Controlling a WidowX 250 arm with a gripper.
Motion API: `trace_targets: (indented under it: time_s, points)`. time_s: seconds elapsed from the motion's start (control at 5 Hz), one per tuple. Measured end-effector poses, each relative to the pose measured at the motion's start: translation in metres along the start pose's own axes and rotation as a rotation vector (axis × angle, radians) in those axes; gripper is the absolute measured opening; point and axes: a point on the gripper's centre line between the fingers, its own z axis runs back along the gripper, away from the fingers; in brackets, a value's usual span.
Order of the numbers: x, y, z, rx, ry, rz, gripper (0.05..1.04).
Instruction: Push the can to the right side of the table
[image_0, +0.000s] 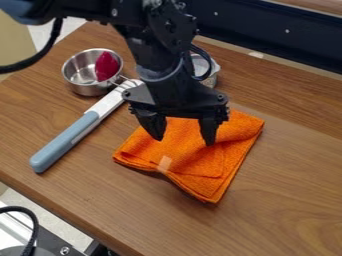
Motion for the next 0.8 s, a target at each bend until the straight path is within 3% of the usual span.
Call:
trace_targets:
  time_s: [0.2,0.4,0.6,0.8]
  points:
    - [-0.004,0.001,-0.003,0.008,0.022,0.002,0.999]
    - [0.006,0.004,0.000,0.047,0.073,0.063,0.999]
    - [0.032,0.016,0.000,0.067,0.050,0.213,0.999]
    - [0.069,0.034,-0.008,0.110,-0.026,0.368,0.999]
